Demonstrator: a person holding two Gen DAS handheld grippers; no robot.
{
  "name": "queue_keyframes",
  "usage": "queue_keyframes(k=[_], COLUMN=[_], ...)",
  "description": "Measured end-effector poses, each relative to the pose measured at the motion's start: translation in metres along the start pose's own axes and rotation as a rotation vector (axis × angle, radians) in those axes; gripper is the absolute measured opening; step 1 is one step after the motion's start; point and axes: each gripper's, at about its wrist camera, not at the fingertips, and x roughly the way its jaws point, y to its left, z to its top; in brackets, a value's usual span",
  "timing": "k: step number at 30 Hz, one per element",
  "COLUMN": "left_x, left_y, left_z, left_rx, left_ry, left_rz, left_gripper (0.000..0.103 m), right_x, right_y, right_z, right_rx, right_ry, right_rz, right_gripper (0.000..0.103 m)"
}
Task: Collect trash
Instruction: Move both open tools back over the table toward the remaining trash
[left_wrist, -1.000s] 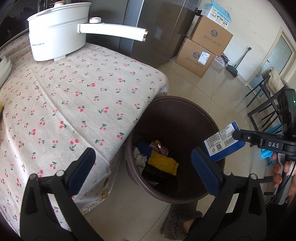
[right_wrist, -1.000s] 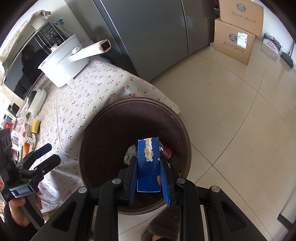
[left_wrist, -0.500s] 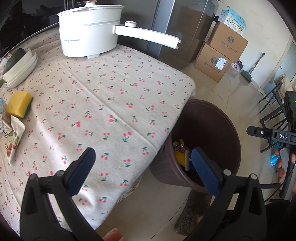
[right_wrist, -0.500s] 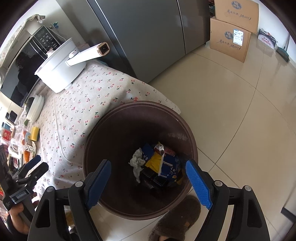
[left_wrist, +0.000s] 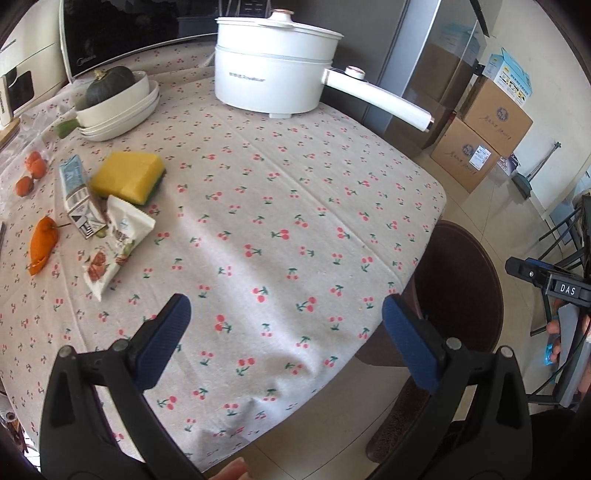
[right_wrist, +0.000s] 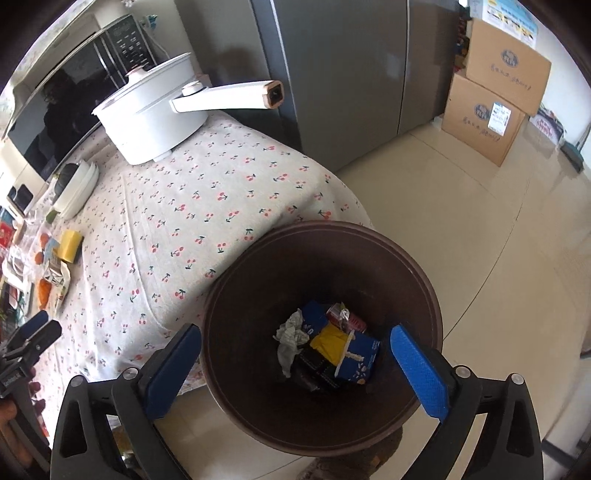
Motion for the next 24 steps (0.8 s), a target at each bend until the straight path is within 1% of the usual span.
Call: queue_keyframes(k=[4, 12, 20, 24], left_x=[-0.009, -0.029, -0.049, -0.054], left_y=[0.025, 0.080, 0.139, 0.166], left_z=[-0.004, -0.016, -0.033, -0.041], left_rx=[-0.043, -0.135, -0.238, -0.289], left_ry=[0.005, 0.001, -0.012, -0.008], left_rz=[0.032, 0.064, 0.105, 0.134], left_gripper=[0.103, 0.103, 0.103, 0.103], right_x=[0.001, 0.005, 0.014, 0.023], right_y=[0.028, 0.087, 0.154, 0.193], right_z=[0.005, 0.010, 0.013, 0.012], right_rx=[-0.046, -0.124, -0.178, -0.224], right_ry=[-0.012, -0.006, 0.002, 0.013], right_rz=[0.011, 0.044, 0.102, 0.128], right_gripper=[0.103, 0.103, 0.103, 0.103])
